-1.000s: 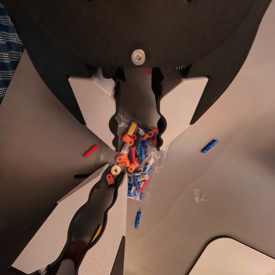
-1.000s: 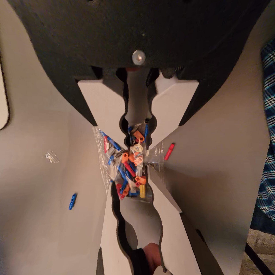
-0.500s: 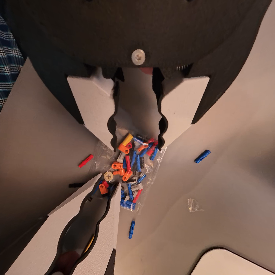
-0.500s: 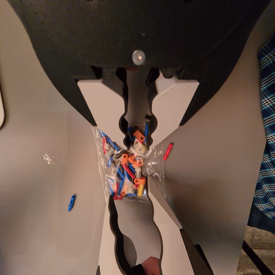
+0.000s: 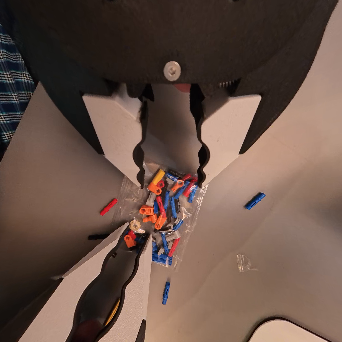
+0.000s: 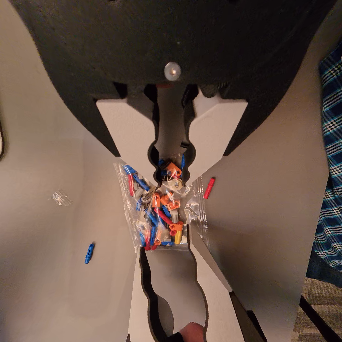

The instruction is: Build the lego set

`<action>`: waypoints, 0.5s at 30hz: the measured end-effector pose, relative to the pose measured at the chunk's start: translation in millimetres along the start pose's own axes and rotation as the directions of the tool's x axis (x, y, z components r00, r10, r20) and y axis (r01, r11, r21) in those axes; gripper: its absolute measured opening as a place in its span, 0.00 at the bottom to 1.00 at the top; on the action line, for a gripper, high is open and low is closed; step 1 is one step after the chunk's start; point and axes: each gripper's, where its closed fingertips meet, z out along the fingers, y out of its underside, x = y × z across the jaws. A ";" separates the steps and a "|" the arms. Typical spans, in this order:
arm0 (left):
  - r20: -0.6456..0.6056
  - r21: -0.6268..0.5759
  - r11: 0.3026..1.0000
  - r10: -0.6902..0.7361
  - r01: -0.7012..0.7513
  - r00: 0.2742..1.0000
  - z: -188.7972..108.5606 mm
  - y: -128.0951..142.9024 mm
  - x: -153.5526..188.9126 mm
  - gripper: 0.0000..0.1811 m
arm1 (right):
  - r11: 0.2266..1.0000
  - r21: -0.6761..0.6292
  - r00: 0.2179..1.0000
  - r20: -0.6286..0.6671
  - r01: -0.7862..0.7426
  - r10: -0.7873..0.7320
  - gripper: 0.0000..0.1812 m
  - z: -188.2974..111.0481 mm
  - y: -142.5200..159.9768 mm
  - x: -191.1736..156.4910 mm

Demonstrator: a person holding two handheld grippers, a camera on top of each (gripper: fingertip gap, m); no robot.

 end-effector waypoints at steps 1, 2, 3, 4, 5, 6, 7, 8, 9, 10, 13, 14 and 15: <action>0.001 -0.001 1.000 0.002 -0.002 1.000 0.2 0.0 0.1 0.31 | 1.000 0.000 1.000 0.000 -0.001 0.001 0.11 -0.1 0.0 0.1; 0.001 -0.003 1.000 0.003 -0.003 1.000 0.5 0.2 0.3 0.31 | 1.000 0.001 1.000 0.001 -0.002 0.002 0.11 -0.4 -0.2 0.0; 0.001 -0.004 1.000 0.003 -0.003 1.000 0.7 0.4 0.3 0.31 | 1.000 0.003 1.000 0.003 -0.003 0.003 0.11 -0.9 -0.5 -0.4; -0.001 -0.010 1.000 0.004 -0.004 1.000 1.2 1.2 0.6 0.31 | 1.000 0.005 1.000 0.004 -0.006 0.006 0.12 -1.7 -0.7 -0.3; 0.000 -0.016 1.000 0.007 -0.007 1.000 2.2 2.4 0.9 0.32 | 1.000 0.009 1.000 0.003 -0.011 0.011 0.13 -2.9 -0.9 0.1; 0.001 -0.016 1.000 0.010 -0.010 1.000 2.7 2.5 1.0 0.32 | 1.000 0.014 1.000 -0.001 -0.016 0.016 0.15 -4.7 -1.1 1.0; 0.001 -0.019 1.000 0.010 -0.010 1.000 2.9 2.7 1.2 0.32 | 1.000 0.017 1.000 -0.003 -0.022 0.022 0.16 -6.7 -0.9 1.8; 0.002 -0.020 1.000 0.011 -0.011 1.000 2.9 2.6 1.1 0.32 | 0.999 0.021 1.000 -0.003 -0.028 0.028 0.17 -8.5 -0.4 2.2; 0.003 -0.021 1.000 0.012 -0.012 1.000 2.9 2.6 1.1 0.32 | 0.999 0.023 0.999 -0.001 -0.034 0.034 0.17 -10.1 0.5 2.5; 0.003 -0.022 1.000 0.012 -0.012 1.000 3.0 2.7 0.9 0.32 | 0.999 0.023 0.999 0.000 -0.041 0.041 0.17 -11.2 1.7 2.9; 0.005 -0.024 1.000 0.014 -0.014 1.000 3.1 2.6 0.7 0.32 | 0.999 0.018 0.999 0.000 -0.048 0.048 0.17 -12.5 5.6 2.8; 0.005 -0.025 1.000 0.015 -0.015 1.000 3.2 2.7 0.8 0.32 | 0.999 0.014 0.999 0.002 -0.050 0.050 0.17 -12.3 6.9 2.3; 0.005 -0.025 1.000 0.015 -0.015 1.000 3.1 2.7 0.8 0.32 | 0.999 0.009 0.999 0.003 -0.051 0.051 0.17 -11.9 8.2 1.8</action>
